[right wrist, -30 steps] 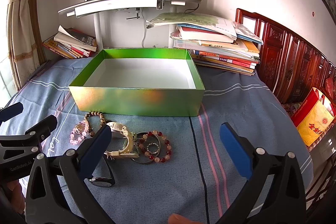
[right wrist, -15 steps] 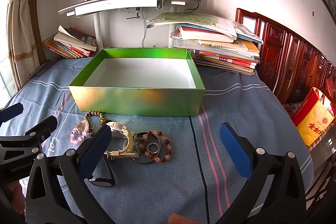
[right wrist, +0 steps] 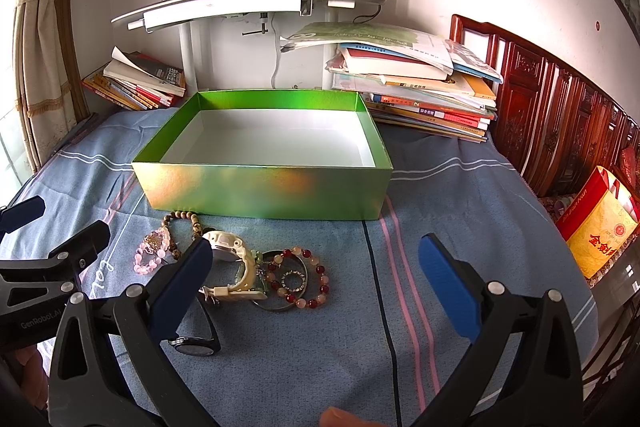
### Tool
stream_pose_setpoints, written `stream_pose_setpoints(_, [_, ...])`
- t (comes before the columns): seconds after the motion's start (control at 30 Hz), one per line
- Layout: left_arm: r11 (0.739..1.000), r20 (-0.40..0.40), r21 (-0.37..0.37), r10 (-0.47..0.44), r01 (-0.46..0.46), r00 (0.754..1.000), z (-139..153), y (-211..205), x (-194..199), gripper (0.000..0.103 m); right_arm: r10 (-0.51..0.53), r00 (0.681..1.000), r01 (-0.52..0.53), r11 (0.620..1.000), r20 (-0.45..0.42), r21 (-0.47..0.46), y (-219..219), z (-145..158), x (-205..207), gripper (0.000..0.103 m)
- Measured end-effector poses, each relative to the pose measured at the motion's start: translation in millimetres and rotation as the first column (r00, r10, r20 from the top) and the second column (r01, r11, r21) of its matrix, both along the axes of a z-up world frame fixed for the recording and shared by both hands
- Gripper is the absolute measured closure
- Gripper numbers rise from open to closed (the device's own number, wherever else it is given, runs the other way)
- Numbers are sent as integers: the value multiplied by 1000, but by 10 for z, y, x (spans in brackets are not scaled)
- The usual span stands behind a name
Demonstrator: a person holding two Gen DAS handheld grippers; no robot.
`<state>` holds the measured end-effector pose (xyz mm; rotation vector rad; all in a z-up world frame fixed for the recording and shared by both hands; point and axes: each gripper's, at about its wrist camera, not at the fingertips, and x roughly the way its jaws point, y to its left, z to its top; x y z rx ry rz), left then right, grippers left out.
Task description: Organize jewelry
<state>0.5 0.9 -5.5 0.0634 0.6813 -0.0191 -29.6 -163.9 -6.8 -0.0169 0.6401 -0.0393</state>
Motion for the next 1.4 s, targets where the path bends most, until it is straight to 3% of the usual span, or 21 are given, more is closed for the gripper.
stream_pose_setpoints(0.63, [1000, -7, 0, 2, -2, 1000, -94, 23, -13, 3, 0, 1000, 0, 1000, -1, -3, 0, -3, 13, 2])
stream_pose_setpoints(0.77, [999, -28, 3, 37, -37, 999, -176, 123, 24, 3, -30, 1000, 29, 997, -4, -67, -57, -45, 67, 3])
stream_pose_setpoints(0.87, [998, -70, 28, 54, -52, 996, -261, 197, 107, 3, -24, 998, 16, 990, -52, -142, -111, -113, 139, 3])
stream_pose_setpoints(0.97, [1000, -136, -20, 18, -20, 990, -354, 250, 167, 5, -3, 991, -6, 997, -132, -71, -227, -229, 234, 3])
stream_pose_setpoints(1.0, [999, -149, -37, 11, -16, 989, -363, 258, 175, 9, 8, 987, -17, 998, -159, -52, -243, -267, 272, 3])
stream_pose_setpoints(1.17, [1000, -244, -12, -15, 13, 970, -523, 168, 220, 30, 81, 964, -74, 997, -253, 35, -133, -462, 390, 27])
stream_pose_setpoints(1.27, [993, -331, -82, -110, 87, 937, -628, 65, 202, 32, 109, 961, -93, 993, -253, 75, -76, -427, 449, 30])
stream_pose_setpoints(1.37, [985, -330, -101, -164, 137, 930, -611, -30, 143, 32, 157, 959, -135, 985, -235, 106, 6, -342, 505, 34])
stream_pose_setpoints(1.4, [983, -327, -112, -177, 148, 928, -605, -39, 125, 32, 175, 956, -154, 983, -236, 103, 63, -330, 525, 42])
